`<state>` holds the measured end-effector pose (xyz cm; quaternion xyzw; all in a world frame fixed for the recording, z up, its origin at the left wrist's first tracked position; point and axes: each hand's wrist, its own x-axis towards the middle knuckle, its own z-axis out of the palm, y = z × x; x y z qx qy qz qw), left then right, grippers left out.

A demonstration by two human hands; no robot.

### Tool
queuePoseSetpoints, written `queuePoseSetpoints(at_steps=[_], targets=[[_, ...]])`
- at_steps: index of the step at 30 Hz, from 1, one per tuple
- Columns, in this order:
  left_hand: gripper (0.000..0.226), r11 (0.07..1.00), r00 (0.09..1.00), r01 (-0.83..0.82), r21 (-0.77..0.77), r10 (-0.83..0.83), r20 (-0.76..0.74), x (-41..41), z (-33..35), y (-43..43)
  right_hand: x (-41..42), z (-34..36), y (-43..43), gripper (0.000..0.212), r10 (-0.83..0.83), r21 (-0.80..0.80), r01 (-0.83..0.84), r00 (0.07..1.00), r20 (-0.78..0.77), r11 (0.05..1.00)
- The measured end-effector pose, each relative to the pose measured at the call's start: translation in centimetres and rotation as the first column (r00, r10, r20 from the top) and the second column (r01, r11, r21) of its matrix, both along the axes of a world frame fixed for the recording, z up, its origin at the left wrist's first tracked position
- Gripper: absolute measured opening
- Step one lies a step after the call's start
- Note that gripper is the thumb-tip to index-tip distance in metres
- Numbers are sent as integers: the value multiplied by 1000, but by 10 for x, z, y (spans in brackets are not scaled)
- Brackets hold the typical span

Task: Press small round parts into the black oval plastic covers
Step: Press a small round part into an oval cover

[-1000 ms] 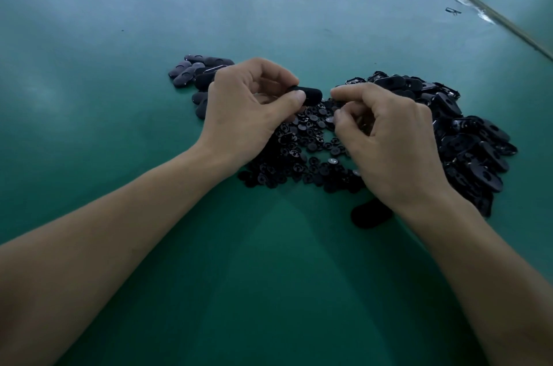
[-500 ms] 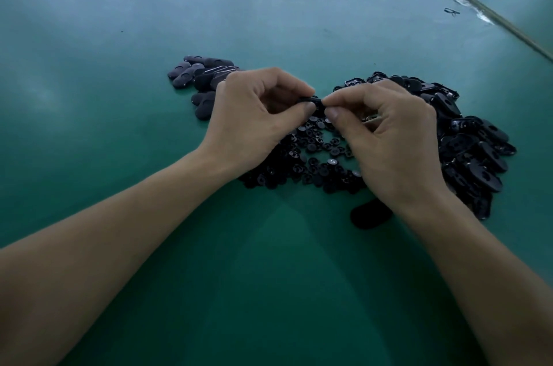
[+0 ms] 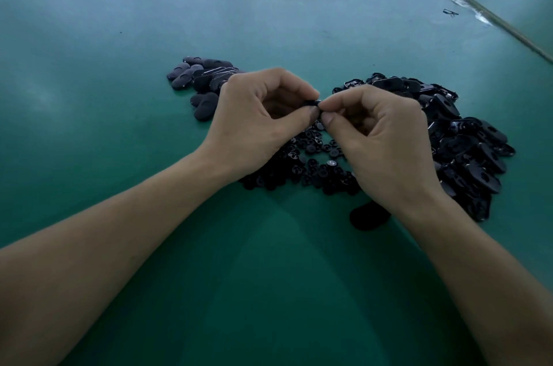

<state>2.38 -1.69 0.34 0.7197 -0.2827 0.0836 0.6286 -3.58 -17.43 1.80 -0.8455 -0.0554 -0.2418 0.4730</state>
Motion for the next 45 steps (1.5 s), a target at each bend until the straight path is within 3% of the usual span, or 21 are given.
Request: queuePoseSetpoints(at_steps=[19,28,34,45], targets=[[22,999,997,-20,50,16,72,-2,-1,-1,0,-1,1,27,-24,48,25,999,-28,999],[18,992,990,-79,95,67,124,-1,0,-2,-3,2,4,18,-42,-28,42,999,16,999],[24,997,997,-42,71,37,68,-1,0,-2,0,-2,-2,18,-69,-112,69,998,-1,991],[28,1000,999,24,4,-24,-22,0,2,2,5,-3,-10,11,33,76,-29,998,-48,997]])
